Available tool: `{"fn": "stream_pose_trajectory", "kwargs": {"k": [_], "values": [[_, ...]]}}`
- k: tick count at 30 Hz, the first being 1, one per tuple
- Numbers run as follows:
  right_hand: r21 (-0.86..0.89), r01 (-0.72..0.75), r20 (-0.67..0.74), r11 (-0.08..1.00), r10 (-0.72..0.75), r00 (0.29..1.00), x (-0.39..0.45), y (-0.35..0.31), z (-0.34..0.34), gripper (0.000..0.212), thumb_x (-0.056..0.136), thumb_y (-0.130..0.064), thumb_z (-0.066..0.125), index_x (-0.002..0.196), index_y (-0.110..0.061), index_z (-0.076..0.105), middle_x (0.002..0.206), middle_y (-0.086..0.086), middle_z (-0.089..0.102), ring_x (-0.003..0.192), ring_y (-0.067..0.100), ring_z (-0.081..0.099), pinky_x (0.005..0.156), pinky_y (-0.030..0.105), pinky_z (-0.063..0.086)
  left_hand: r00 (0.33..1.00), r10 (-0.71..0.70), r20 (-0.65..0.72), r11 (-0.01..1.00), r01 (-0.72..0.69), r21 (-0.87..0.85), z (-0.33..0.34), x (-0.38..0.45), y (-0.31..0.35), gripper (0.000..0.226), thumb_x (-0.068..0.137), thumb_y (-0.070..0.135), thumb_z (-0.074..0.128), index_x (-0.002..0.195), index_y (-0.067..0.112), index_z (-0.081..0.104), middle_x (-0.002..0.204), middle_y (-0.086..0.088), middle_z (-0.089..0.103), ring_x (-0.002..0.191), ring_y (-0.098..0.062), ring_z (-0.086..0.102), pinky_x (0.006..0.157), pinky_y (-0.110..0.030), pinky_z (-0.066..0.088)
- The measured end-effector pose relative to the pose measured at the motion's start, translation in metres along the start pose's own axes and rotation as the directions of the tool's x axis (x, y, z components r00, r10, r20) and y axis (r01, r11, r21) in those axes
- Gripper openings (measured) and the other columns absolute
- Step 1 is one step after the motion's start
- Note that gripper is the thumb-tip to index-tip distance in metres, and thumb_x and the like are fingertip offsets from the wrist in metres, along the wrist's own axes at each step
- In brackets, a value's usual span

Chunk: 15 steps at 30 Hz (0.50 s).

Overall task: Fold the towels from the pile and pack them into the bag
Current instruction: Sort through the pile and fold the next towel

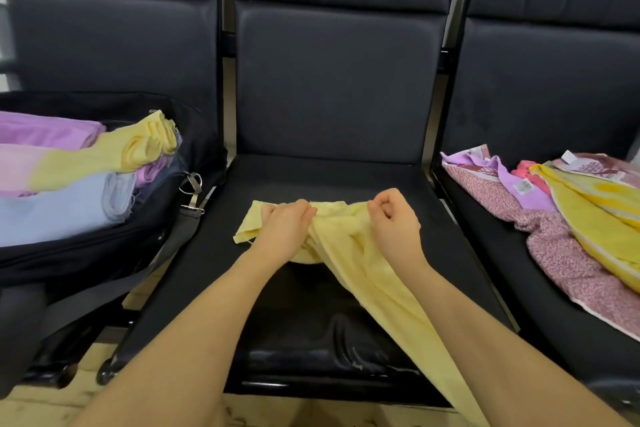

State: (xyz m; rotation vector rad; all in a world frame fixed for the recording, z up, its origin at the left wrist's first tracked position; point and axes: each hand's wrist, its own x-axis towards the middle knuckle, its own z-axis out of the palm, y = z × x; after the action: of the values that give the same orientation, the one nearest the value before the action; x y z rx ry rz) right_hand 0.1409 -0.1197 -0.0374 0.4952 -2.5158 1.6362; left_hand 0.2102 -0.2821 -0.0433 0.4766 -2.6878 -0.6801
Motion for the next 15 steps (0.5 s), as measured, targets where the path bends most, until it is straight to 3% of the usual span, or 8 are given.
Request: {"fn": "stream_pose_trajectory", "kwargs": {"k": [2,5,7,9,11,13,15], "values": [[0.059,0.079,-0.068,0.995,-0.075,0.995,0.000,-0.005,-0.002,0.019,0.097,-0.019,0.050,0.079,-0.026,0.047,0.054,-0.014,0.046,0.058,0.004,0.042,0.095,0.051,0.042,0.999,-0.050,-0.011,0.998,0.049,-0.044,-0.010,0.002,-0.005,0.034,0.103,0.033,0.032,0.075,0.018,0.044,0.068,0.006,0.045,0.081,-0.019,0.048,0.097,-0.035,0.030],[0.153,0.156,-0.186,0.976,-0.126,0.974,0.000,-0.011,-0.004,0.017,0.097,-0.019,0.049,0.085,-0.030,0.046,0.058,-0.018,0.051,0.058,0.006,0.044,0.081,0.049,0.045,0.992,-0.108,-0.071,0.981,0.095,-0.169,-0.021,0.001,-0.012,0.037,0.099,0.044,0.041,0.077,0.015,0.049,0.070,0.003,0.047,0.077,-0.010,0.040,0.089,-0.035,0.032],[0.172,0.205,-0.225,0.964,-0.164,0.960,-0.002,-0.012,-0.005,0.018,0.097,-0.016,0.048,0.094,-0.033,0.048,0.059,-0.016,0.051,0.056,0.004,0.044,0.080,0.044,0.042,0.993,-0.032,-0.110,0.999,0.028,-0.034,-0.022,0.000,-0.018,0.035,0.097,0.047,0.042,0.079,0.018,0.049,0.075,0.005,0.048,0.079,-0.012,0.044,0.090,-0.034,0.027],[0.153,0.223,-0.215,0.963,-0.187,0.959,-0.005,-0.011,-0.004,0.025,0.098,-0.013,0.045,0.093,-0.037,0.050,0.061,-0.014,0.051,0.056,0.003,0.043,0.077,0.039,0.041,0.997,0.014,-0.081,0.998,-0.008,0.069,-0.018,-0.001,-0.023,0.032,0.097,0.049,0.041,0.082,0.022,0.051,0.087,0.006,0.050,0.095,-0.017,0.046,0.089,-0.031,0.021],[0.116,0.221,-0.188,0.968,-0.197,0.962,-0.006,-0.011,-0.003,0.029,0.098,-0.012,0.042,0.091,-0.037,0.054,0.066,-0.012,0.053,0.057,0.004,0.043,0.073,0.037,0.040,0.999,-0.006,-0.040,0.999,0.008,0.048,-0.013,-0.002,-0.025,0.026,0.096,0.049,0.043,0.088,0.026,0.052,0.104,0.007,0.048,0.109,-0.016,0.039,0.090,-0.030,0.017],[0.041,0.211,-0.132,0.977,-0.204,0.970,-0.006,-0.011,-0.002,0.028,0.099,-0.012,0.040,0.094,-0.034,0.057,0.077,-0.013,0.058,0.069,0.006,0.051,0.085,0.042,0.043,0.998,-0.054,-0.042,0.998,0.053,-0.027,-0.011,-0.004,-0.025,0.022,0.095,0.049,0.046,0.100,0.028,0.054,0.117,0.007,0.043,0.118,-0.016,0.032,0.097,-0.031,0.016],[-0.037,0.172,-0.012,0.984,-0.172,0.985,-0.006,-0.010,-0.001,0.028,0.099,-0.013,0.039,0.096,-0.031,0.059,0.094,-0.009,0.061,0.092,0.013,0.057,0.095,0.036,0.038,0.994,-0.088,-0.067,0.996,0.085,-0.041,-0.011,-0.006,-0.026,0.027,0.095,0.048,0.048,0.112,0.027,0.052,0.124,0.005,0.039,0.122,-0.018,0.030,0.102,-0.034,0.016]]}}
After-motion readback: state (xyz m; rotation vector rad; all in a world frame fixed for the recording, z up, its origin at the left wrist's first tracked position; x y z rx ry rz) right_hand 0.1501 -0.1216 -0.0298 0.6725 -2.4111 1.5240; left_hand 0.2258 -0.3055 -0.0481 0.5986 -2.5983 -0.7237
